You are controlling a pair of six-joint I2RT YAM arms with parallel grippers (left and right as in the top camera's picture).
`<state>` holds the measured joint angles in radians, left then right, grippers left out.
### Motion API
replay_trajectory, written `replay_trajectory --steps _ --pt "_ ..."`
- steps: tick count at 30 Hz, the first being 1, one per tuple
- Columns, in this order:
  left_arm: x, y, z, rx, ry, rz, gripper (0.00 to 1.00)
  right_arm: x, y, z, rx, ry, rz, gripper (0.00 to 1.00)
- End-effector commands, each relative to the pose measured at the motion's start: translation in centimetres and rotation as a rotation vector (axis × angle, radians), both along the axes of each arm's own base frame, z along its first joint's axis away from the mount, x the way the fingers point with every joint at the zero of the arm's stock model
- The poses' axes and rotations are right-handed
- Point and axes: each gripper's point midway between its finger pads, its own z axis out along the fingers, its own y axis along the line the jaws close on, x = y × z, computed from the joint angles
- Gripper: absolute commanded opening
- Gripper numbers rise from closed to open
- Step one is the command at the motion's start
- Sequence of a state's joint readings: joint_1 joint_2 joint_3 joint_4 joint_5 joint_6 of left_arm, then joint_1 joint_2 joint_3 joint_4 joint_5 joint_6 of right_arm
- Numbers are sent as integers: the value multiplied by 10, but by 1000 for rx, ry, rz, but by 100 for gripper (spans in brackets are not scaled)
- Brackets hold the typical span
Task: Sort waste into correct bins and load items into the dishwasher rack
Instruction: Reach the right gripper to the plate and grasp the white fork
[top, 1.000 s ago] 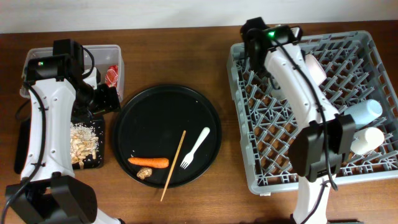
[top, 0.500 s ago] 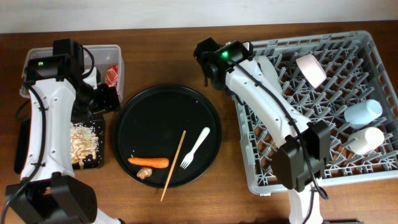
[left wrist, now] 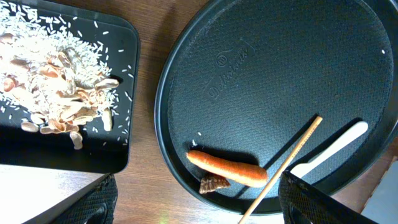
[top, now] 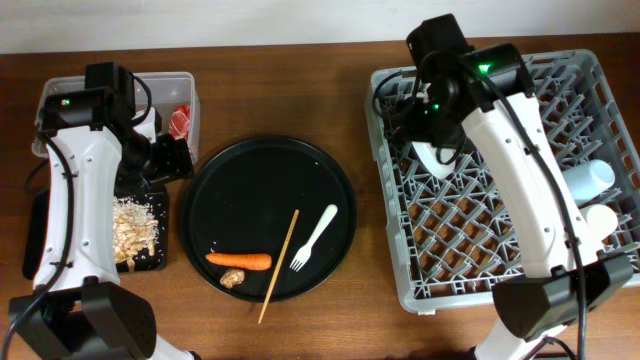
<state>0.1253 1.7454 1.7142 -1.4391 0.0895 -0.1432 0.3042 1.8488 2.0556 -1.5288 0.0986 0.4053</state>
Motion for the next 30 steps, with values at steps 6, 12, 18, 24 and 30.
replay_trajectory --steps 6,12,18,24,30 --pt "1 0 6 -1 -24 3 83 -51 119 -26 231 161 207 84" --pt "1 0 5 -1 -20 3 83 -74 167 -95 226 255 103 84" --pt "1 0 5 -1 -21 3 83 -92 171 -172 224 294 -2 84" --pt "1 0 5 -1 -22 3 83 -100 164 -214 228 285 0 84" --pt "1 0 5 -1 -22 3 83 -95 167 -219 244 255 4 78"
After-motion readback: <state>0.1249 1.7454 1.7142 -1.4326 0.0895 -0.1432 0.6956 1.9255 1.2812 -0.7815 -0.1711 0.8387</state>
